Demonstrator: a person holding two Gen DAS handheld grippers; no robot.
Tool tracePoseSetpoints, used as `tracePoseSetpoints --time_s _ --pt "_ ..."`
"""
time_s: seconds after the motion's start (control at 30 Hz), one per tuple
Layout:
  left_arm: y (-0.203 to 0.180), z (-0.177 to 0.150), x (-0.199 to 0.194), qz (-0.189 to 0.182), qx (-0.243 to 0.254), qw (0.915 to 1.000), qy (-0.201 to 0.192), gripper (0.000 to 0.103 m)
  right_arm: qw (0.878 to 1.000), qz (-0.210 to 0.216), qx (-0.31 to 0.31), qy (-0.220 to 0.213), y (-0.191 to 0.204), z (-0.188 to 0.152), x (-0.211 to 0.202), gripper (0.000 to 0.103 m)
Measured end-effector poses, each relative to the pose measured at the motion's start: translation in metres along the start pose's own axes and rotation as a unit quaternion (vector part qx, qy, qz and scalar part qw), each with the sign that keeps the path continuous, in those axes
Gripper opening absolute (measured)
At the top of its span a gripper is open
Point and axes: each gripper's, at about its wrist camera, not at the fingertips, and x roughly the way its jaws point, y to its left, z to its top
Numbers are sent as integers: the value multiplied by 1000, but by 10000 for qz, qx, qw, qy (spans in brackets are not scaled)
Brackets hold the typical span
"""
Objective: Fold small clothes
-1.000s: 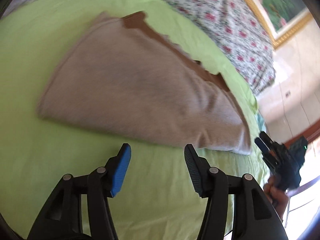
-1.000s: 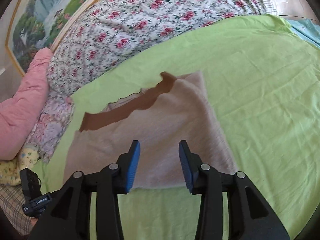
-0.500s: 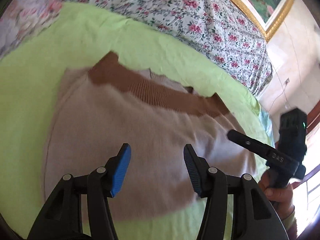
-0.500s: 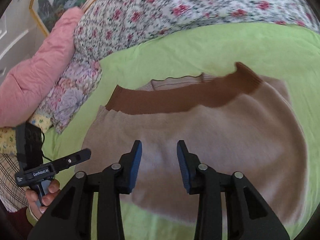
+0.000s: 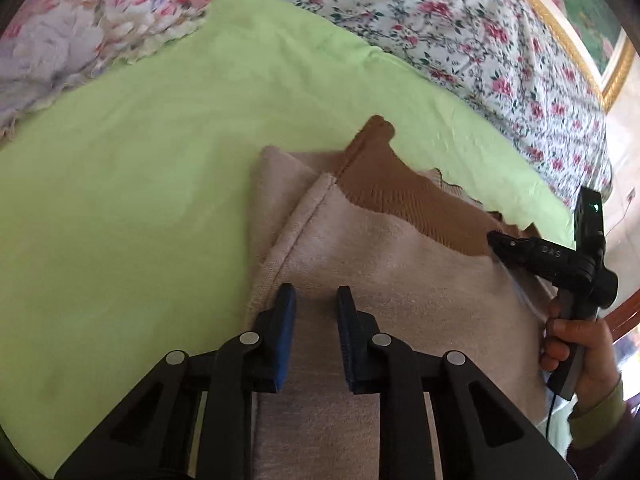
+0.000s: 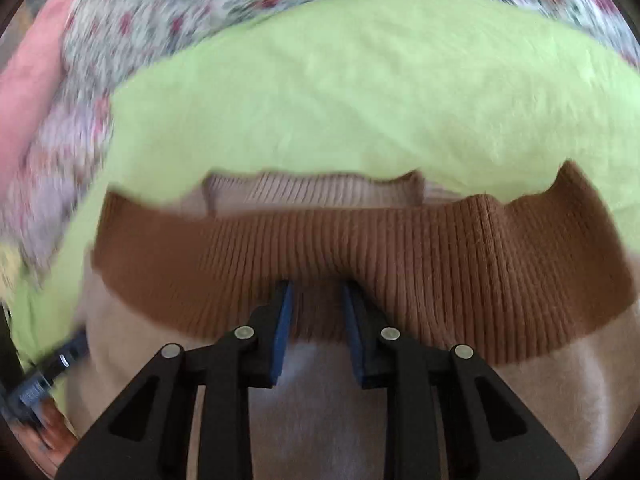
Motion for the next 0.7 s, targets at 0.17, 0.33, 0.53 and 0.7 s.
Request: tracePoseSetpoints --time_s 0.17,0.33,0.53,0.7 --pt "-10 -18 -34 -56 -56 10000 -51 42 9978 394 186 -505 -3 -29 -56 29" --pt "-22 -62 -76 -581 -475 9972 -65 58 9948 728 276 -661 1 -82 -106 29" --pt "-23 -114 -84 -849 -979 9907 418 59 9910 931 588 -764 -1 -132 -139 32" --pt "-15 -134 -79 -893 -1465 9839 497 62 9858 1071 937 -888 -7 -167 -160 38"
